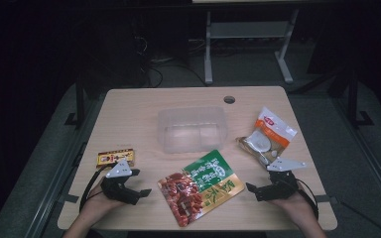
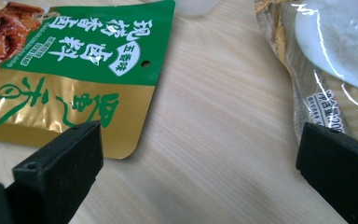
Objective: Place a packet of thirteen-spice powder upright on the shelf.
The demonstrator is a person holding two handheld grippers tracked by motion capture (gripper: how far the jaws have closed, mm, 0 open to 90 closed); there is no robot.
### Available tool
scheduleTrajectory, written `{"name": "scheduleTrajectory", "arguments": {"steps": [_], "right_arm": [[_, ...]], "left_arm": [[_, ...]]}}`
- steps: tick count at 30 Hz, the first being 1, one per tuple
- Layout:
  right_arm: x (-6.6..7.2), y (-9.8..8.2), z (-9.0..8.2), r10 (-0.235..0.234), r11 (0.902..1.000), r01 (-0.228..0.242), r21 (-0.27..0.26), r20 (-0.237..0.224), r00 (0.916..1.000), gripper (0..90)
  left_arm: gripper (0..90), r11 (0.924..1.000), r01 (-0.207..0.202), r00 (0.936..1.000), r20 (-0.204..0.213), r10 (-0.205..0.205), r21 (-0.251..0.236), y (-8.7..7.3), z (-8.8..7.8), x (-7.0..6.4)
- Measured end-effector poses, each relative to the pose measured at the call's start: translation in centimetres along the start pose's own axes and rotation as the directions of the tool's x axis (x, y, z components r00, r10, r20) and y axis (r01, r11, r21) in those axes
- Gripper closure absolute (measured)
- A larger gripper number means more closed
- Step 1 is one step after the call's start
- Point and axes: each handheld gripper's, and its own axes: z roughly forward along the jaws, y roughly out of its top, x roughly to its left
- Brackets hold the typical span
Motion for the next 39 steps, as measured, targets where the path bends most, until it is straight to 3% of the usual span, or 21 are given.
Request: {"name": "scheduleTrajectory", "arguments": {"steps": [5, 7, 11, 18, 20, 23, 24, 25, 31, 35, 36, 37, 39], "right_arm": [[-0.1, 0.0, -0.3, -0.006, 0.9999, 0.006, -0.015, 0.007, 1.0000, 0.3], [-0.1, 0.0, -0.4, -0.004, 0.9999, 0.004, -0.014, 0.006, 1.0000, 0.3], [-0.1, 0.1, -0.4, 0.003, 0.9999, -0.003, -0.012, 0.003, 1.0000, 0.3], [0.2, 0.3, -0.2, -0.016, 0.9999, 0.016, -0.006, 0.000, 0.9999, 0.3], [0.4, 0.4, 0.0, -0.023, 0.9997, 0.023, 0.000, -0.004, 0.9997, 0.4], [0.4, 0.4, 0.0, -0.026, 0.9997, 0.026, 0.000, -0.004, 0.9996, 0.4], [0.4, 0.4, 0.0, -0.026, 0.9997, 0.026, 0.000, -0.004, 0.9996, 0.4], [0.4, 0.4, 0.0, -0.027, 0.9996, 0.027, 0.001, -0.006, 0.9996, 0.4], [0.5, 0.4, 0.0, -0.031, 0.9995, 0.031, -0.004, -0.006, 0.9995, 0.4], [0.5, 0.5, 0.0, -0.029, 0.9996, 0.029, 0.000, -0.004, 0.9996, 0.4], [0.5, 0.5, 0.0, -0.028, 0.9996, 0.028, -0.001, -0.004, 0.9996, 0.4], [0.5, 0.5, 0.0, -0.028, 0.9996, 0.028, -0.001, -0.004, 0.9996, 0.4], [0.6, 0.5, 0.0, -0.029, 0.9996, 0.029, 0.000, -0.005, 0.9996, 0.4]], "left_arm": [[13.5, 0.9998, -0.010, 0.9999, -0.004, 0.010, 0.020, 0.1, -0.2, 0.1], [13.6, 0.9997, 0.017, 0.9998, -0.008, -0.017, 0.018, 0.1, -0.3, 0.2], [15.1, 0.9988, 0.023, 0.9993, -0.032, -0.021, 0.043, 0.1, -1.1, 0.6], [31.7, 0.9957, 0.085, 0.9956, -0.041, -0.084, 0.036, 0.0, -2.3, 1.7], [43.3, 0.9940, 0.106, 0.9932, -0.049, -0.105, 0.023, 0.1, -2.8, 1.9], [57.5, 0.9942, 0.099, 0.9929, -0.072, -0.095, 0.042, 0.4, -3.5, 2.5], [57.5, 0.9933, 0.108, 0.9910, -0.084, -0.105, 0.039, 0.5, -3.7, 2.7], [68.7, 0.9924, 0.117, 0.9891, -0.095, -0.113, 0.037, 0.8, -4.1, 3.3], [88.5, 0.9906, 0.130, 0.9813, -0.149, -0.122, 0.044, 1.2, -4.8, 5.5], [89.5, 0.9898, 0.133, 0.9749, -0.186, -0.122, 0.051, 1.4, -5.0, 6.6], [89.5, 0.9901, 0.130, 0.9660, -0.231, -0.115, 0.051, 1.6, -5.0, 7.3], [89.5, 0.9901, 0.130, 0.9660, -0.231, -0.115, 0.051, 1.6, -5.0, 7.3], [89.5, 0.9899, 0.132, 0.9584, -0.262, -0.113, 0.053, 1.7, -5.1, 8.2]]}}
